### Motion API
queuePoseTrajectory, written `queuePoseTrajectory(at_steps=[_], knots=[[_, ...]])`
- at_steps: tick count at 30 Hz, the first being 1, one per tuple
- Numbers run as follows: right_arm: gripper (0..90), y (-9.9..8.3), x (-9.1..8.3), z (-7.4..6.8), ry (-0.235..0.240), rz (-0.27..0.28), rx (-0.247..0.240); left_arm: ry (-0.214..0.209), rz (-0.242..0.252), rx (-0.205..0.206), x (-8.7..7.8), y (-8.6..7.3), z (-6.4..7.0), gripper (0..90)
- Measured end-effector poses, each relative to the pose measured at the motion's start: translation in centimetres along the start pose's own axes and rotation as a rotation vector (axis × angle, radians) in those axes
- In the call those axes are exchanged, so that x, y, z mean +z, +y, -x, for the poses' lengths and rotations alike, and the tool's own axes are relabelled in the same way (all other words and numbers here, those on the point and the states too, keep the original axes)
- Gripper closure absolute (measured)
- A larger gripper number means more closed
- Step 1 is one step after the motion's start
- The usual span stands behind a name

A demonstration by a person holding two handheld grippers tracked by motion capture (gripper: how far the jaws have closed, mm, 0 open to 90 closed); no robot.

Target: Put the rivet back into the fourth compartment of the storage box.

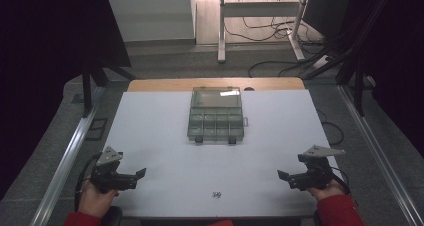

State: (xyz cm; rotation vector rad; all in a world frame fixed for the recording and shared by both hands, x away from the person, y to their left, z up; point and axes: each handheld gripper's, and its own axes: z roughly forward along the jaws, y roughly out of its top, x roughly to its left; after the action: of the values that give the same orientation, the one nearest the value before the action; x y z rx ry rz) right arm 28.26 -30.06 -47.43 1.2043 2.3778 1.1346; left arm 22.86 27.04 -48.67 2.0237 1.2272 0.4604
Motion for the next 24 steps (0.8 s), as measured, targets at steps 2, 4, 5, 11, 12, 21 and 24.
queuePoseTrajectory(at_steps=[2, 4, 5, 11, 12, 21, 24], knots=[[0.0, 0.0, 0.04, -0.02, -0.001, -0.003, 0.0, -0.001, 0.004, -0.011, -0.01, -0.03, -0.08, 0.0], [0.0, -0.01, 0.11, -0.11, -0.017, -0.011, -0.011, -0.009, 0.003, -0.026, -0.03, -0.05, -0.23, 0.0], [0.0, -0.01, 0.12, -0.13, -0.024, -0.011, -0.015, -0.01, 0.002, -0.03, -0.05, -0.06, -0.28, 0.0], [0.0, 0.08, 0.3, -0.27, -0.038, -0.017, -0.037, -0.014, -0.001, -0.036, 0.04, -0.08, -0.34, 0.0], [0.0, 0.11, 0.35, -0.29, -0.038, -0.02, -0.036, -0.016, -0.003, -0.036, 0.03, -0.08, -0.36, 0.0], [0.0, 0.26, 0.51, -0.42, -0.026, -0.026, -0.046, -0.014, -0.006, -0.039, 0.02, -0.11, -0.38, 0.0], [0.0, 0.37, 0.68, -0.55, -0.019, -0.031, -0.051, -0.014, -0.008, -0.038, 0.05, -0.09, -0.35, 0.0]])
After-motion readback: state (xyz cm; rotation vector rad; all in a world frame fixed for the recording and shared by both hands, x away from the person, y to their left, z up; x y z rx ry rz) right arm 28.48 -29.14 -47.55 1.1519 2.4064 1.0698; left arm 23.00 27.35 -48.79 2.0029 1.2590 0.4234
